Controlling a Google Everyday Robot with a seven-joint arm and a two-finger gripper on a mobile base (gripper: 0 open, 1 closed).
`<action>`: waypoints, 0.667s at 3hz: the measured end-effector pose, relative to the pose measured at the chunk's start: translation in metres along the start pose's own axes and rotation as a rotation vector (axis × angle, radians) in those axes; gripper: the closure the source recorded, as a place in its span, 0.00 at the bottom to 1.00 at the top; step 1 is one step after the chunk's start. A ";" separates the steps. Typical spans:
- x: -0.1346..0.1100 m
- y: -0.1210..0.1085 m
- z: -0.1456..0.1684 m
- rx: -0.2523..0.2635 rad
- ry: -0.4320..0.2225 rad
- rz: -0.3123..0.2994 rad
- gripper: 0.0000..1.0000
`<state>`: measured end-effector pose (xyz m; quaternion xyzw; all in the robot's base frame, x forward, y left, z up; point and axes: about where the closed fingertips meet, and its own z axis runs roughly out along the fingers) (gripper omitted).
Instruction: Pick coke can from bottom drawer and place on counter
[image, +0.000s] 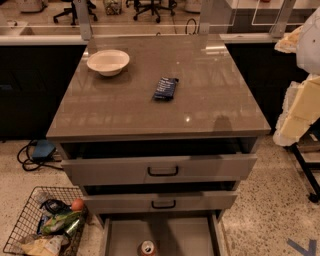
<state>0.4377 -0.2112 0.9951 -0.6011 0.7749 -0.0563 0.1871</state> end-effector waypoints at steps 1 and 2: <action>0.000 0.000 0.000 0.000 0.000 0.000 0.00; 0.011 -0.002 -0.004 0.009 -0.022 0.032 0.00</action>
Offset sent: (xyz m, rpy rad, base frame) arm -0.0039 -0.0300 -0.0011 0.0720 -0.0086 -0.0608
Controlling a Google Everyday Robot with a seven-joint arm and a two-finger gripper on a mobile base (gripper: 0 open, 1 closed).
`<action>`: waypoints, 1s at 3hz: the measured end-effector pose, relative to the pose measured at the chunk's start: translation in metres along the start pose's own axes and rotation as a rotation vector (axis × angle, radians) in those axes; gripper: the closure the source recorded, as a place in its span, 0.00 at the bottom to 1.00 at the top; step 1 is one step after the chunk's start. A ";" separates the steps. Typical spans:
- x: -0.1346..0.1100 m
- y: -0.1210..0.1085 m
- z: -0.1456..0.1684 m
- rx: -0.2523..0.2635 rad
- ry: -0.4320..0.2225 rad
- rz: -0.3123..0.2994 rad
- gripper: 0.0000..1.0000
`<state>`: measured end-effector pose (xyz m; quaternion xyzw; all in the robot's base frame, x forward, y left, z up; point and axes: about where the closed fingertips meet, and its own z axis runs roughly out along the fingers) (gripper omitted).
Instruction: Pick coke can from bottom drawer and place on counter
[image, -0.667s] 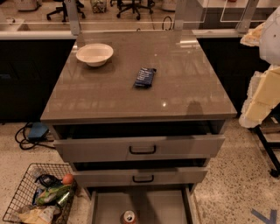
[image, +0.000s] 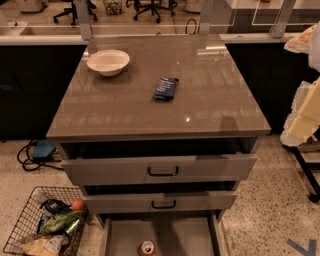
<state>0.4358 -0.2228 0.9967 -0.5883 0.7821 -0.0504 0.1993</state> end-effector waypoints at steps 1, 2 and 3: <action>0.034 0.008 0.014 -0.003 -0.062 0.056 0.00; 0.076 0.029 0.043 0.014 -0.181 0.123 0.00; 0.113 0.054 0.077 0.032 -0.324 0.186 0.00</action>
Offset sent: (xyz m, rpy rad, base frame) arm -0.0589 -0.0969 -0.1348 0.4724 -0.1652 -0.0305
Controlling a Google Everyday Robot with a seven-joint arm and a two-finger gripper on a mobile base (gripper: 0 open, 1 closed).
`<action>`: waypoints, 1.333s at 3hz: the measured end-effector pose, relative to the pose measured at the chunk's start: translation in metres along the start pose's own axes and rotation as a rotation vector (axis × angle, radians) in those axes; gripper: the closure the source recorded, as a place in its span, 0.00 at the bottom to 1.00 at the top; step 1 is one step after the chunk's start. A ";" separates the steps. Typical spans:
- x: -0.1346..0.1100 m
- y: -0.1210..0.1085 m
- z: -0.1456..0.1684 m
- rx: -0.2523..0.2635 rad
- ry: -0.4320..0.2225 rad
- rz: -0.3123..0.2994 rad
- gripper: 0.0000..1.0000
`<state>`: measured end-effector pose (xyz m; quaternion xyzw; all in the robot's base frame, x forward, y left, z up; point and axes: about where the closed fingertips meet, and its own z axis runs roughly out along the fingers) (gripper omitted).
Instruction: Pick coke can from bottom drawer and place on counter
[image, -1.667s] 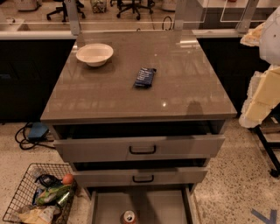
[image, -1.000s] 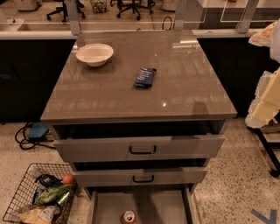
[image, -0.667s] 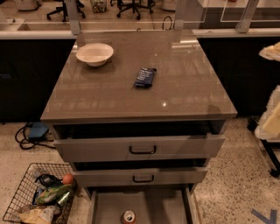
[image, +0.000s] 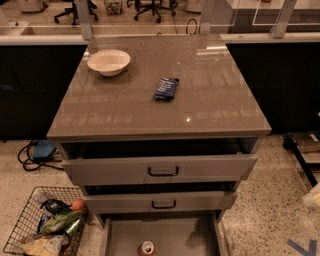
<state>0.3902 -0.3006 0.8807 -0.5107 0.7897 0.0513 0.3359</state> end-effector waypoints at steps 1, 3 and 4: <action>0.027 0.017 0.019 -0.056 -0.170 0.019 0.00; 0.052 0.040 0.043 -0.155 -0.310 -0.139 0.00; 0.051 0.040 0.043 -0.154 -0.309 -0.140 0.00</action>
Offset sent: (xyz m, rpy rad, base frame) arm -0.0472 -0.0107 -0.1088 0.3119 -0.1219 0.4554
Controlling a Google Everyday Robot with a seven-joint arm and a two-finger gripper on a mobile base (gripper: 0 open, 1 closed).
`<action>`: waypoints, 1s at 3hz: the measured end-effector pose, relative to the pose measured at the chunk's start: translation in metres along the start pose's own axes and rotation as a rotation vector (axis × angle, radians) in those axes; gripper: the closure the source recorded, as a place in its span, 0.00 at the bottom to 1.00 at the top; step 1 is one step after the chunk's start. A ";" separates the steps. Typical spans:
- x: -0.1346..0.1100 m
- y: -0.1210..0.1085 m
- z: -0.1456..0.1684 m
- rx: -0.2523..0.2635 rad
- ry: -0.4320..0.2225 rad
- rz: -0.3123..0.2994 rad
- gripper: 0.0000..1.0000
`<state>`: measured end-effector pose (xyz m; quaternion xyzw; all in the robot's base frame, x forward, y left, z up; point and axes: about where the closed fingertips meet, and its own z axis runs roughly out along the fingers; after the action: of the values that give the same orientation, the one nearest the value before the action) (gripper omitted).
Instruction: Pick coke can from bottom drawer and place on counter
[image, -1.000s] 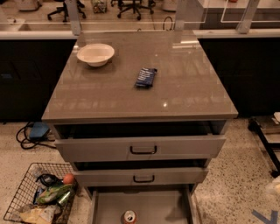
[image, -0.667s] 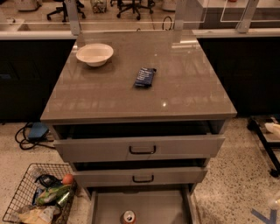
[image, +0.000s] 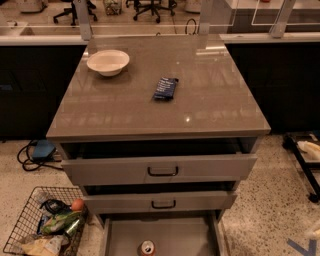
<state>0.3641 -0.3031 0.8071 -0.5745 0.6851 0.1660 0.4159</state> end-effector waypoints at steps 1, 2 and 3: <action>0.018 -0.001 0.018 0.014 -0.005 0.015 0.00; 0.064 0.016 0.041 0.021 0.006 0.046 0.00; 0.122 0.046 0.068 0.008 0.000 0.073 0.00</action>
Offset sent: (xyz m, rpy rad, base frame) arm -0.0117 -0.0228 -0.1455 0.0118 0.0495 -0.0832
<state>0.3475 -0.3215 0.6618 -0.5476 0.7062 0.1786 0.4119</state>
